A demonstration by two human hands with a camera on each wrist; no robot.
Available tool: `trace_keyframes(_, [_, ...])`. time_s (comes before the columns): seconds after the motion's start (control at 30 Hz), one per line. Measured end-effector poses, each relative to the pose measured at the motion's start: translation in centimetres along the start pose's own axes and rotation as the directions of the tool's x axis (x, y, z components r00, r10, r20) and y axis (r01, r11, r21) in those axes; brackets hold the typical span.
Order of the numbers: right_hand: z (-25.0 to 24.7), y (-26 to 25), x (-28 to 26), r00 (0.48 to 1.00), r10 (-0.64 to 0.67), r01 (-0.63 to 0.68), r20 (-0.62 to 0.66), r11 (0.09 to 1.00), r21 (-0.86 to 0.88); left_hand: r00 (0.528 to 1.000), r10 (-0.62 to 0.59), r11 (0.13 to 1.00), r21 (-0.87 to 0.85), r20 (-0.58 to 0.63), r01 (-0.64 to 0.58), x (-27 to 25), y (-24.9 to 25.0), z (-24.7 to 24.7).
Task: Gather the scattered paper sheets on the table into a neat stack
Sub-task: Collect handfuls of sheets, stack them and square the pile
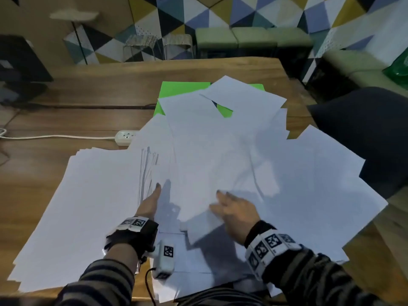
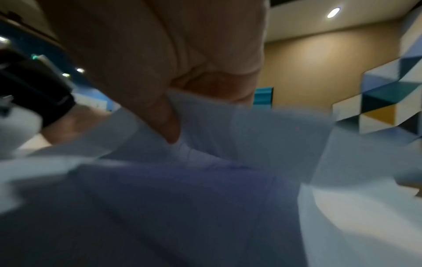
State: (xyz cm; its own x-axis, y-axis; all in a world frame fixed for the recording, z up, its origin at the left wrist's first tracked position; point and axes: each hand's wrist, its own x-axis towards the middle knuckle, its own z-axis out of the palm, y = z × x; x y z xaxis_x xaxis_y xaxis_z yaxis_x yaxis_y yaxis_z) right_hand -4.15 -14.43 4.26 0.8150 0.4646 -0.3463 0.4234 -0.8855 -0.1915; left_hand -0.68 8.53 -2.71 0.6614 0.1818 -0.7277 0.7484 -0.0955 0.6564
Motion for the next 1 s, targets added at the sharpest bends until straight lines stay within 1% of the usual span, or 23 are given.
trace_keyframes(0.03, [1.2,-0.3,0.1,0.998,-0.009,0.01,0.054,1.0,-0.025,1.0,-0.018,1.0,-0.017,0.006,0.018,0.2,0.0,0.1])
trace_keyframes(0.1, [2.9,-0.7,0.2,0.99,-0.06,0.066,0.129,0.997,-0.043,0.998,0.066,0.997,0.035,-0.016,-0.065,0.3,-0.2,0.2])
trace_keyframes(0.17, [3.6,-0.8,0.1,0.979,-0.157,0.159,0.131,0.987,-0.009,0.984,0.176,0.977,0.128,-0.038,-0.17,-0.1,-0.4,0.5])
trace_keyframes(0.2, [3.6,-0.6,0.1,0.975,-0.177,0.171,0.137,0.984,0.053,0.979,0.2,0.973,0.127,-0.039,-0.194,-0.3,-0.4,0.8])
trace_keyframes(0.23, [3.4,-0.1,0.1,0.984,-0.14,0.123,0.114,0.982,0.146,0.976,0.211,0.972,0.113,-0.045,-0.205,-0.5,-0.5,0.8])
trace_keyframes(0.27, [3.1,0.7,0.3,0.998,-0.037,0.021,0.057,0.967,0.255,0.974,0.223,0.97,0.114,-0.045,-0.217,-0.1,-0.6,0.8])
trace_keyframes(0.3, [3.0,1.8,0.6,0.992,0.121,-0.095,-0.044,0.921,0.377,0.975,0.221,0.97,0.106,-0.033,-0.217,-0.1,-0.6,0.8])
trace_keyframes(0.33, [2.9,3.3,1.0,0.942,0.315,-0.216,-0.12,0.838,0.502,0.977,0.214,0.972,0.104,-0.017,-0.211,0.1,-0.8,0.6])
trace_keyframes(0.37, [2.7,4.8,1.2,0.856,0.498,-0.324,-0.14,0.729,0.603,0.98,0.199,0.974,0.11,-0.01,-0.197,-0.2,-0.7,0.5])
trace_keyframes(0.4, [2.8,6.4,1.5,0.766,0.637,-0.416,-0.091,0.598,0.686,0.982,0.188,0.978,0.096,-0.001,-0.187,-0.4,-0.9,0.3])
trace_keyframes(0.43, [2.8,7.6,1.6,0.698,0.716,-0.473,0.0,0.461,0.751,0.984,0.174,0.983,0.063,0.025,-0.175,-0.5,-1.2,0.2])
trace_keyframes(0.47, [3.0,8.3,1.7,0.662,0.743,-0.493,0.1,0.331,0.804,0.985,0.16,0.986,0.035,0.059,-0.162,-0.4,-1.5,0.1])
trace_keyframes(0.5, [3.1,8.8,1.8,0.65,0.743,-0.47,0.159,0.228,0.853,0.986,0.139,0.99,0.004,0.094,-0.14,-0.5,-1.6,0.0])
trace_keyframes(0.53, [3.2,9.1,1.9,0.646,0.738,-0.437,0.193,0.151,0.887,0.984,0.126,0.992,-0.026,0.125,-0.124,-0.7,-1.6,0.2])
trace_keyframes(0.57, [3.1,9.0,1.9,0.653,0.726,-0.419,0.216,0.11,0.901,0.982,0.113,0.993,-0.041,0.154,-0.108,-0.9,-1.7,0.3])
trace_keyframes(0.6, [3.2,9.0,2.1,0.658,0.717,-0.424,0.231,0.1,0.9,0.981,0.107,0.994,-0.05,0.161,-0.1,-1.0,-1.6,0.5])
trace_keyframes(0.63, [3.3,9.0,2.2,0.67,0.712,-0.424,0.212,0.132,0.896,0.983,0.101,0.995,-0.01,0.156,-0.101,-1.2,-1.4,0.6])
trace_keyframes(0.7, [3.3,9.1,2.5,0.698,0.698,-0.452,0.164,0.251,0.856,0.982,0.133,0.988,0.056,0.136,-0.141,-1.4,-0.8,0.6])
trace_keyframes(0.73, [3.2,9.2,2.7,0.716,0.684,-0.459,0.139,0.311,0.833,0.981,0.14,0.987,0.061,0.134,-0.149,-1.3,-0.8,0.4])
trace_keyframes(0.8, [2.3,9.3,2.7,0.762,0.636,-0.467,0.12,0.413,0.782,0.986,0.131,0.991,-0.016,0.101,-0.131,-1.2,-0.5,0.2])
trace_keyframes(0.87, [1.2,9.4,2.5,0.827,0.552,-0.447,0.109,0.528,0.722,0.992,0.108,0.993,-0.054,0.061,-0.104,-1.2,-0.4,0.3])
trace_keyframes(0.93, [0.3,9.6,2.2,0.885,0.441,-0.422,0.15,0.621,0.661,0.991,0.116,0.992,-0.064,0.059,-0.113,-1.4,-0.2,1.0])
trace_keyframes(1.0, [0.0,9.1,1.9,0.907,0.348,-0.413,0.236,0.632,0.656,0.978,0.18,0.983,-0.066,0.107,-0.173,-2.0,0.0,2.0])
